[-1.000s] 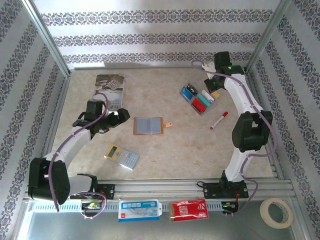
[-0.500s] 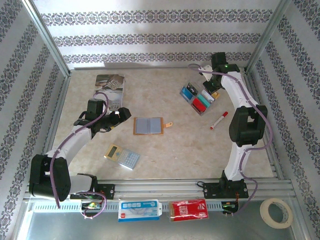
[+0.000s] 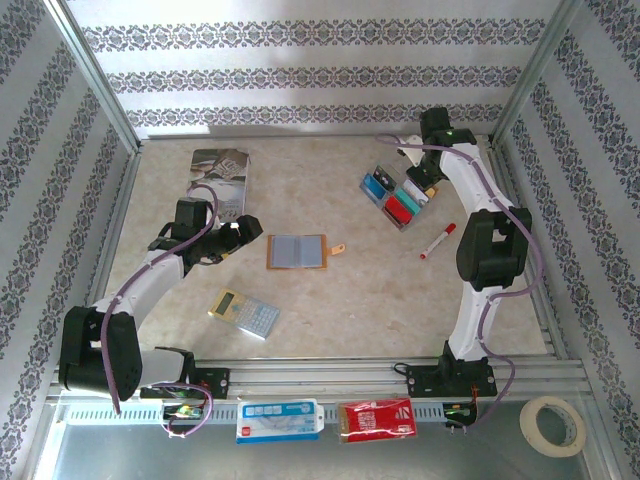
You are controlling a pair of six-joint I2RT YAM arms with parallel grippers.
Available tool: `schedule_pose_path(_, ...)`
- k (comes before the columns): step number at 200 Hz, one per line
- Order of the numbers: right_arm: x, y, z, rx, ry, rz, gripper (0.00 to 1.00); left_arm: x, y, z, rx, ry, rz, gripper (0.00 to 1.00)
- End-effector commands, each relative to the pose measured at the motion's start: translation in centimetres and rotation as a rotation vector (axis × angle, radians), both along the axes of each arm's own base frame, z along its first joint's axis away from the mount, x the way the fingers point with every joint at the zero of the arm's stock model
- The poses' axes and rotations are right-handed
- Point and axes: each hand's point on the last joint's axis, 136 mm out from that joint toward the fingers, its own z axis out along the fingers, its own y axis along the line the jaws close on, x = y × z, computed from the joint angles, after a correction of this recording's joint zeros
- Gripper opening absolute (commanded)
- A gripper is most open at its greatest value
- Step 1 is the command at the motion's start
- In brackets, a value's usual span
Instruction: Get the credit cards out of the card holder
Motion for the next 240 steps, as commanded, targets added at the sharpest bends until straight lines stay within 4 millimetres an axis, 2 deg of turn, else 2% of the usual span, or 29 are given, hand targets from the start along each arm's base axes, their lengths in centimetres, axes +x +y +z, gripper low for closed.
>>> schedule_pose_path(1,0.6,-1.6,0.7,-0.048,-0.027,-0.049,0.20,0.7,0.4,0.4,-0.005,-0.015,0.019,1.00)
schedule_pose_path(17,1.2,-2.1,1.4,-0.071,-0.061,-0.082,0.26,0.8,0.4,0.4,-0.008,-0.017,0.019,1.00)
schedule_pose_path(44,1.6,-2.5,2.3,-0.125,-0.087,-0.113,0.27,0.6,0.7,0.1,0.011,-0.006,0.026,1.00)
schedule_pose_path(65,1.3,-1.4,3.5,-0.062,-0.115,-0.131,0.28,0.3,1.0,0.1,0.027,-0.005,0.032,1.00)
schedule_pose_path(75,1.0,-0.4,4.3,-0.010,-0.135,-0.141,0.33,0.2,1.0,0.2,0.032,-0.007,0.035,1.00)
schedule_pose_path(91,0.1,2.2,5.4,0.079,-0.151,-0.135,0.39,0.2,1.1,0.5,0.036,-0.016,0.040,1.00)
schedule_pose_path(115,-1.4,6.7,5.7,0.149,-0.166,-0.115,0.45,0.2,1.5,0.4,0.048,-0.019,0.059,1.00)
schedule_pose_path(143,-4.0,13.4,4.7,0.250,-0.172,-0.067,0.47,0.1,2.7,-0.1,0.079,-0.040,0.125,1.00)
schedule_pose_path(177,-8.2,20.9,3.0,0.386,-0.138,-0.015,0.47,-0.2,3.3,-0.9,0.077,-0.041,0.166,1.00)
schedule_pose_path(199,-10.5,24.1,2.1,0.435,-0.116,-0.027,0.48,-0.4,3.7,-1.0,0.077,-0.044,0.181,1.00)
schedule_pose_path(225,-12.8,26.7,0.3,0.477,-0.080,-0.094,0.49,-0.2,3.8,-0.8,0.068,-0.066,0.197,1.00)
schedule_pose_path(240,-14.0,28.1,-1.1,0.473,-0.078,-0.121,0.58,-0.1,3.9,-0.8,0.059,-0.077,0.208,1.00)
